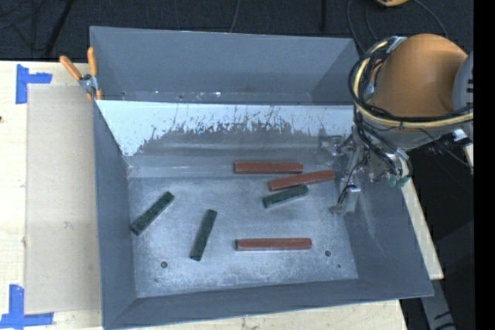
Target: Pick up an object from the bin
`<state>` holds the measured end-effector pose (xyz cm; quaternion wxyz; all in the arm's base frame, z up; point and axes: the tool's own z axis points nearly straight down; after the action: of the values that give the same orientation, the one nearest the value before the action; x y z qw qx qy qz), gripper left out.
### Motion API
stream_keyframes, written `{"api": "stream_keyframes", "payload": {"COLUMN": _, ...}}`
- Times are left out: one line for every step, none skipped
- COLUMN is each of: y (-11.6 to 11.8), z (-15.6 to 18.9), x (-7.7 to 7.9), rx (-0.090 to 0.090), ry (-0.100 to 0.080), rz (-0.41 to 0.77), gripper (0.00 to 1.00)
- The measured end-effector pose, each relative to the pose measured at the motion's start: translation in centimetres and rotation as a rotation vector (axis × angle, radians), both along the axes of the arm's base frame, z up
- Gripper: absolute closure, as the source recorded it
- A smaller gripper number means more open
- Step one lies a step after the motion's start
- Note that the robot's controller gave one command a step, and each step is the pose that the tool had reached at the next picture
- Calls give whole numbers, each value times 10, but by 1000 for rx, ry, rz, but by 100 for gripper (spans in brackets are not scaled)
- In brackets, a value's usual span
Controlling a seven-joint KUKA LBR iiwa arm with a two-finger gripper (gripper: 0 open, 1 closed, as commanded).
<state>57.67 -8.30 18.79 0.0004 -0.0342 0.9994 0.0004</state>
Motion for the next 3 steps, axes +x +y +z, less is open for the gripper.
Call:
{"api": "stream_keyframes", "payload": {"y": 23, "z": -46, "x": -14, "rx": -2, "ry": -6, "rz": -29, "gripper": 0}}
{"api": "stream_keyframes", "payload": {"y": 30, "z": -61, "x": -21, "rx": -1, "ry": -2, "rz": -33, "gripper": 0}}
{"api": "stream_keyframes", "payload": {"y": -16, "z": -52, "x": -6, "rx": 4, "ry": 11, "rz": 74, "gripper": 0}}
